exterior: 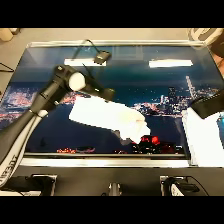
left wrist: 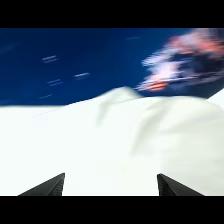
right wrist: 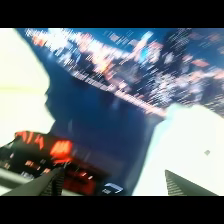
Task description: Fold the shirts.
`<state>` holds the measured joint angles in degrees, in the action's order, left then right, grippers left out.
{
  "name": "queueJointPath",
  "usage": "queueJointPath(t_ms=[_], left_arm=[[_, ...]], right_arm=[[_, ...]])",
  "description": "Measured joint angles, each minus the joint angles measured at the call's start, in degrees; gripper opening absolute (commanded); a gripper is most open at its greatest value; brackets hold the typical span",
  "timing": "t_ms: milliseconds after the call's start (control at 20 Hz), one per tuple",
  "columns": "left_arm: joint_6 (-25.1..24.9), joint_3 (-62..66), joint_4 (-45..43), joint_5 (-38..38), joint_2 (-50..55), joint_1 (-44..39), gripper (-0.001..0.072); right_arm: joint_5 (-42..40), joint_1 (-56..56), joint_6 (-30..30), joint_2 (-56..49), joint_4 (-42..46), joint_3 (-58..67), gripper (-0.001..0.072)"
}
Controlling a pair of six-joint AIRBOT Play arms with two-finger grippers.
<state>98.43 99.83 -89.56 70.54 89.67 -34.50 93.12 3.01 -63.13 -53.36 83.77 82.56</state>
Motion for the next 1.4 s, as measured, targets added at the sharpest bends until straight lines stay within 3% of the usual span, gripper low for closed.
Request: queueJointPath(t_ms=[150, 300, 500, 750, 900, 1000, 1050, 1100, 1400], left_arm=[[0.37, -2.64, -4.33, 7.72, 0.48, 9.94, 0.0687], [0.33, -10.45, -2.19, 10.05, 0.63, 18.4, 0.0687], [-0.72, -20.7, 3.74, 6.1, 0.92, 25.33, 0.0687], [-3.63, -25.99, 9.92, 1.2, 3.1, 26.86, 0.068], [-4.79, -26.88, 12.04, -1.03, 4.59, 25.94, 0.0568], [-5.07, -27.12, 12.76, -2.32, 5.18, 25.27, 0.028], [-5.14, -27.21, 13.07, -2.97, 5.33, 25.03, 0.0065], [-5.25, -27.26, 13.33, -3.37, 5.46, 24.87, 0.003], [-6.51, -27.36, 13.64, -3.91, 3.45, 24.44, 0.0029]], right_arm=[[-2.58, 0.0, 3.78, -4.59, -6.82, -11.67, 0.0701], [-5.4, -0.02, 6.95, -9.6, -13.66, -20.76, 0.07], [-8.63, -0.02, 9.49, -14.78, -18.4, -26.03, 0.0699], [-11.06, -0.02, 10.8, -17.59, -21.33, -27.69, 0.0713], [-11.28, -0.02, 12.15, -18.05, -22.34, -28.0, 0.0715], [-12.24, -0.02, 12.63, -18.34, -22.71, -28.61, 0.0716], [-12.52, -0.02, 12.72, -18.49, -22.88, -29.07, 0.0716], [-13.22, -0.02, 12.85, -18.84, -23.17, -29.73, 0.0717], [-20.41, -0.02, 13.22, -24.63, -24.52, -33.24, 0.0712]])
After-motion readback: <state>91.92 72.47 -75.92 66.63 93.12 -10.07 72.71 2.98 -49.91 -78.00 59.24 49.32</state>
